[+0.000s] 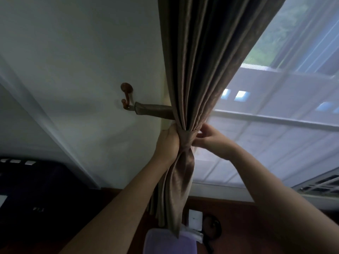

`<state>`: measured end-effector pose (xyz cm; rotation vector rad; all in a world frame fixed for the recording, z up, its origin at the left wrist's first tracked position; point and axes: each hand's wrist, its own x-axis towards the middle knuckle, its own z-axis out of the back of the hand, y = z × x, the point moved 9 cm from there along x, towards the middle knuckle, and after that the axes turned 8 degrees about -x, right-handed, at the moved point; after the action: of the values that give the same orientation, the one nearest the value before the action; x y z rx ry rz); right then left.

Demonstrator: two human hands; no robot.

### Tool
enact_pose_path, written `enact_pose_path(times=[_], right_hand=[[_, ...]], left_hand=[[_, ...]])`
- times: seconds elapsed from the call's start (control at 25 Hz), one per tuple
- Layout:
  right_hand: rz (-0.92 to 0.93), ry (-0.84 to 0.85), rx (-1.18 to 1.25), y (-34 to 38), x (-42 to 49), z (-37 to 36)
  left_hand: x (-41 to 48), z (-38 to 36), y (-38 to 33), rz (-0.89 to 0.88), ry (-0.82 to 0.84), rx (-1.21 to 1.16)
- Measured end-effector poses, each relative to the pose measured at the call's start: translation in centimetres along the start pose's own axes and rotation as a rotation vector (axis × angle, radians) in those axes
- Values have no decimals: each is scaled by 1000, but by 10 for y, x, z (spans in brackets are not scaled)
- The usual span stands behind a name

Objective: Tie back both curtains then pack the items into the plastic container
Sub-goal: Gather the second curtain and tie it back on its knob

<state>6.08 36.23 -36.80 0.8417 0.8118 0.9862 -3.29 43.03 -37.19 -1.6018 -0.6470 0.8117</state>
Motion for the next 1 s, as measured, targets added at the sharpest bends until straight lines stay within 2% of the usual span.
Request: enact_pose_path(times=[0.24,0.36,0.44,0.52,0.64,0.84,0.92,1.0], right_hand=[[0,119,-243,16,10,2],[-21,90,-433,16,10,11],[-20,27,-489,17,9,17],[5,-53,-439,19,6,21],[48,-100,-397,25,-4,20],[-1,-233,-373,27,-11,35],[-31,-207,-260,23,-11,33],[-59,-149,-207,21,-14,28]], left_hand=[[2,-4,7,-141,61,-20],[-4,-5,-2,-216,26,-2],[-7,-5,-4,-213,7,-83],[-10,-4,-5,-227,-5,-127],[-18,-5,-12,-277,-34,-66],[-17,-1,-1,-239,-123,-7],[-17,1,-2,-242,-145,53],[-20,6,-6,-285,-201,252]])
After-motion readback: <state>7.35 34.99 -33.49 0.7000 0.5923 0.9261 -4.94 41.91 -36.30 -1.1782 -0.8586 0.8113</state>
